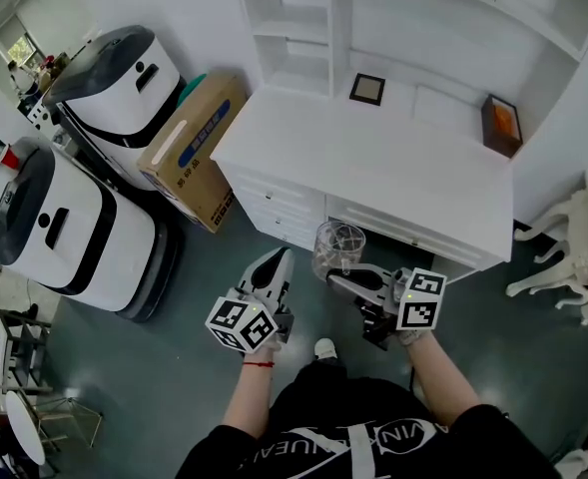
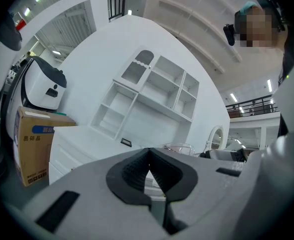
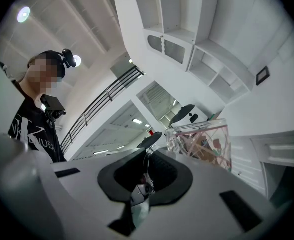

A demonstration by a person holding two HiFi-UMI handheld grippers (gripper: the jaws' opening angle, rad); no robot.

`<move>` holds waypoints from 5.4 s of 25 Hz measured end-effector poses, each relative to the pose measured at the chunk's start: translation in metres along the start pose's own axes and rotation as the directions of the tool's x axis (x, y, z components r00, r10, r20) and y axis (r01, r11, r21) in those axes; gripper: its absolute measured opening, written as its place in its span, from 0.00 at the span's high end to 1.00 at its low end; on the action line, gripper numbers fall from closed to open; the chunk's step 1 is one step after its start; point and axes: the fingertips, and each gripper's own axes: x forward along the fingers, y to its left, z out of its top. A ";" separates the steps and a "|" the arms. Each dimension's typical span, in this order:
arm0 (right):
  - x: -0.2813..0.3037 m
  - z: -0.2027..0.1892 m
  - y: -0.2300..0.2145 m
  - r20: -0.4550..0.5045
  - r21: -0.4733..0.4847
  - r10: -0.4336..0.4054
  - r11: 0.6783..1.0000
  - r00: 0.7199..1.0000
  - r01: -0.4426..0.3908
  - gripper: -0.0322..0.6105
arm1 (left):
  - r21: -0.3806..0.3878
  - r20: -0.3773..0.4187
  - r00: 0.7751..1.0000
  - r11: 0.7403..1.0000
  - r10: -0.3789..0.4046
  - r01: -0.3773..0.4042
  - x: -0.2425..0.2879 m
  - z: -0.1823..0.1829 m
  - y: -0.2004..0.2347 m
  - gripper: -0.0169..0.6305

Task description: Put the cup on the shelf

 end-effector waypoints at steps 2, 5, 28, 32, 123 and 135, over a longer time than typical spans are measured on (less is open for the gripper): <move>0.006 0.005 -0.009 0.012 0.003 -0.001 1.000 1.000 0.001 0.92 | 0.001 0.000 1.000 1.000 -0.001 0.001 0.007 0.004 0.012 0.96; 0.017 0.011 -0.022 0.018 0.005 -0.005 1.000 1.000 0.005 0.92 | -0.002 0.005 1.000 1.000 0.006 -0.006 0.014 0.010 0.029 0.97; 0.087 0.073 -0.118 -0.018 0.026 0.050 0.998 0.999 -0.049 0.92 | -0.002 0.015 0.999 0.999 0.051 -0.051 0.092 0.054 0.119 0.97; 0.100 0.095 -0.146 -0.017 0.023 0.058 0.998 0.998 -0.057 0.92 | 0.003 0.027 0.998 0.999 0.052 -0.053 0.123 0.071 0.140 0.97; 0.271 0.301 -0.588 0.222 0.006 -0.426 0.900 0.877 0.435 0.92 | -0.214 -0.266 0.872 0.907 -0.411 0.363 0.505 0.089 0.394 0.96; 0.277 0.307 -0.612 0.255 -0.069 -0.451 0.874 0.855 0.482 0.92 | -0.228 -0.259 0.877 0.908 -0.405 0.352 0.513 0.089 0.412 0.96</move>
